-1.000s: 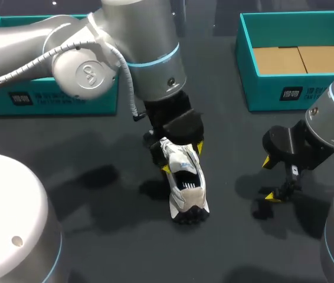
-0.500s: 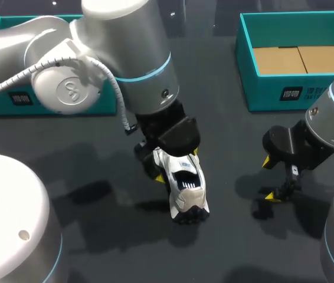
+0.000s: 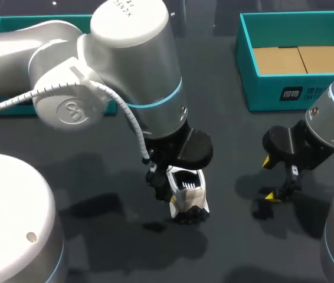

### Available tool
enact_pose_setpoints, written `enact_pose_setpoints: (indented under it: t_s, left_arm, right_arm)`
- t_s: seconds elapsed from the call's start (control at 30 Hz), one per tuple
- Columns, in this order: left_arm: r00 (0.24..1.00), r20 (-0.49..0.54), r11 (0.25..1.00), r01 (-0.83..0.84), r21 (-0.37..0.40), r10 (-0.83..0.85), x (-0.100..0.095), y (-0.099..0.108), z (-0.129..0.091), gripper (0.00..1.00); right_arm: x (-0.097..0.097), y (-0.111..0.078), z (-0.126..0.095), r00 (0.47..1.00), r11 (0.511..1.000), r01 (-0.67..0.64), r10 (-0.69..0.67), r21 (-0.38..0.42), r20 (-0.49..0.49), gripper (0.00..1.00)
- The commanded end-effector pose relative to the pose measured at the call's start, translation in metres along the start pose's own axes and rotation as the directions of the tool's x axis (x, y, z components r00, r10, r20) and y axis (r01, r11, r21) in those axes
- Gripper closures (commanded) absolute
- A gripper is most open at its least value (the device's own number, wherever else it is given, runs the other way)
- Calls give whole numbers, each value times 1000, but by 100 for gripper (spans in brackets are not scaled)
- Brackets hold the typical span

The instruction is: Take the shoe out of the shoebox, open the shoe tongue, remove and reinsert the insole, then place the shoe into the shoebox

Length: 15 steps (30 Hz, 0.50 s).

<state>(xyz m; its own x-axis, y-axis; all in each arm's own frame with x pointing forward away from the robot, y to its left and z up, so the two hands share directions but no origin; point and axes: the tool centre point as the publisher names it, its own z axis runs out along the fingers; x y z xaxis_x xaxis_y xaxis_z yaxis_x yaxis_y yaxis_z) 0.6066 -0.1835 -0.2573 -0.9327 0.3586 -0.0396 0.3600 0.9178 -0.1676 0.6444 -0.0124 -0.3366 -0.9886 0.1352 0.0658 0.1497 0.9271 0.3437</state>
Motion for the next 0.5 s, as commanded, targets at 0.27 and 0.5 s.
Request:
enact_pose_setpoints:
  t_s: [0.27,0.5]
  left_arm:
    - [975,72,973,216,-76,-211,2,-16,32,0]
    - [956,76,955,290,-66,-285,-5,-20,50,0]
  right_arm:
    - [2,-1,0,1000,1000,1,-1,-1,2,0]
    - [2,-1,0,1000,1000,1,-1,-1,2,0]
